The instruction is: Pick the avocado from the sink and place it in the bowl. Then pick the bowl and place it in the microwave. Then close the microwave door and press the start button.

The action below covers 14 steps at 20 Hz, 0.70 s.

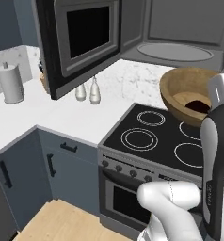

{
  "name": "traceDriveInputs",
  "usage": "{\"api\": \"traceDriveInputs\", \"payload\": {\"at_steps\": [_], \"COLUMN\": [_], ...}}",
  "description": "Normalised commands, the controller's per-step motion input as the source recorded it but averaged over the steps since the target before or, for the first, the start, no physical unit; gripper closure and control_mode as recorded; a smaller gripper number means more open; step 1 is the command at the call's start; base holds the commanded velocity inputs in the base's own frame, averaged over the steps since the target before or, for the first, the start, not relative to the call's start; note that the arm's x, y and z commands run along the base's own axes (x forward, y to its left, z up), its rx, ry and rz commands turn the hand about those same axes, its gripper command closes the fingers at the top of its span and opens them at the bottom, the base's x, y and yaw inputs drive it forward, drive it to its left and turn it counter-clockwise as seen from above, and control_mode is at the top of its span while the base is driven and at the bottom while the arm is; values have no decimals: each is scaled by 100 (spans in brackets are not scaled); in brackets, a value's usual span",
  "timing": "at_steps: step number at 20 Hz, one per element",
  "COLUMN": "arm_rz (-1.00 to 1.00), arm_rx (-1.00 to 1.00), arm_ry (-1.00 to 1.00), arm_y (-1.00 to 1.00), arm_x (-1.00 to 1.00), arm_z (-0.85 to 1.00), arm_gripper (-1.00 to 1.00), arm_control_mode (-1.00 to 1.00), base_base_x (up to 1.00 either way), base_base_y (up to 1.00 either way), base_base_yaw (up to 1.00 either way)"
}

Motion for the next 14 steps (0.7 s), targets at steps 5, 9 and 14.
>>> {"api": "traceDriveInputs", "payload": {"at_steps": [5, 9, 14], "arm_rz": [0, 0, 0], "arm_rx": [0, 0, 0], "arm_ry": [0, 0, 0], "arm_y": [0, 0, 0], "arm_x": [0, 0, 0], "arm_z": [0, 0, 0], "arm_gripper": [100, 100, 100], "arm_control_mode": [100, 100, 100], "base_base_x": [23, 75, 76], "base_base_y": [-25, -5, -1], "base_base_yaw": [17, -1, -14]}}
